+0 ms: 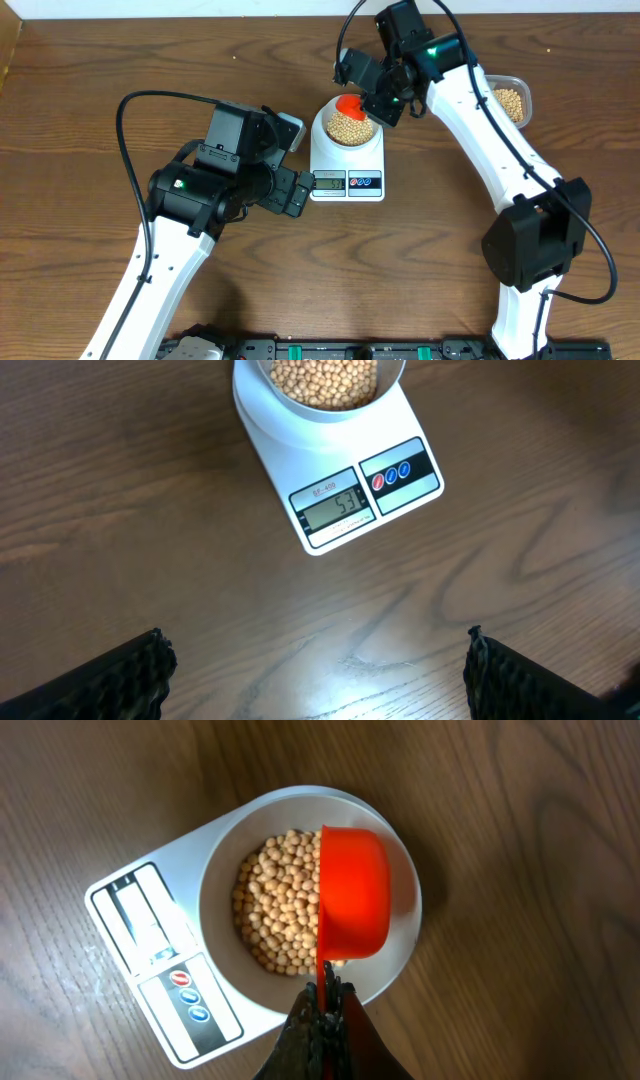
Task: Scoop item into bowl and weigh 50g on scale
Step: 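Lower the red scoop into the bowl and stir the soybeans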
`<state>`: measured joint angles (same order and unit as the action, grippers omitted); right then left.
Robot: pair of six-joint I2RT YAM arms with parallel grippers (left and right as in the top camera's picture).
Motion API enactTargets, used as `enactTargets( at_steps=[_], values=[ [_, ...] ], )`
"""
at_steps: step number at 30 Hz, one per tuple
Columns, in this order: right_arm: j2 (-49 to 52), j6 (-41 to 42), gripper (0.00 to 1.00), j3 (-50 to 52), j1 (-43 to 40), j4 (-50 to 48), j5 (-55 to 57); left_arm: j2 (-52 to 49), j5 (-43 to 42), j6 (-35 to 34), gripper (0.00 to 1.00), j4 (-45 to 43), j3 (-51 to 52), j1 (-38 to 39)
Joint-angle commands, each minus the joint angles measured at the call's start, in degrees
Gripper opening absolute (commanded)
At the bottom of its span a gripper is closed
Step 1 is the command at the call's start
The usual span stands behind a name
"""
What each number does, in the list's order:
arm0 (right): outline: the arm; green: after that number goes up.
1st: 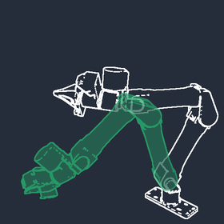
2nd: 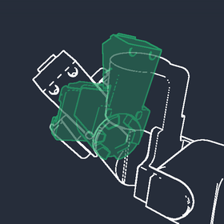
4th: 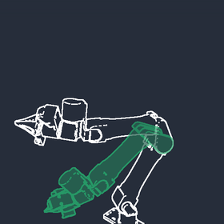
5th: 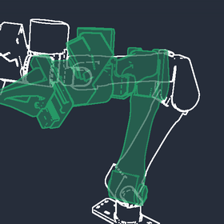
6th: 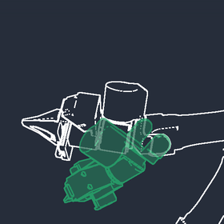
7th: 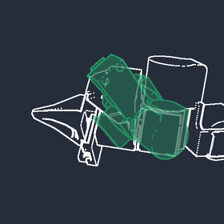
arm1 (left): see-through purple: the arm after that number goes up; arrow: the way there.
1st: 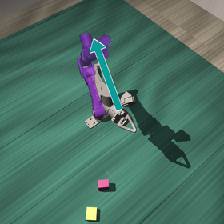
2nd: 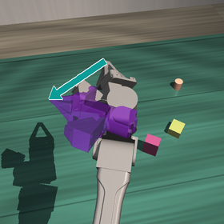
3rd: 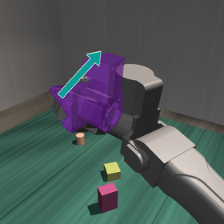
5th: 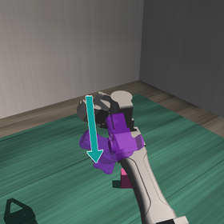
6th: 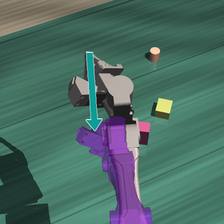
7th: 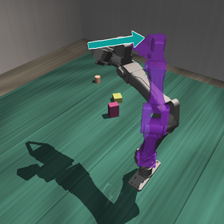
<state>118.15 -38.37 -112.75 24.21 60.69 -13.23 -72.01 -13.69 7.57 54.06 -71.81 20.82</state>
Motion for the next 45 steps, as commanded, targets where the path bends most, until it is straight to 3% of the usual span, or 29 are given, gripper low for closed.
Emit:
enactTargets(
  at_steps=[1,20,45],
  values=[
    [1.3,-1.0,0.01,0.1,0.4,0.2,0.1,-0.3,-0.7,0.5,0.95,0.3,0.1,-0.2],
    [2.5,-1.0,0.01,0.0,1.9,2.0,1.7,-0.3,-0.7,0.5,0.95,0.3,0.1,-0.2],
    [2.5,-0.3,0.01,0.0,0.9,4.7,-7.4,-0.3,-0.7,0.5,0.95,0.3,0.1,-0.2]
  ],
)
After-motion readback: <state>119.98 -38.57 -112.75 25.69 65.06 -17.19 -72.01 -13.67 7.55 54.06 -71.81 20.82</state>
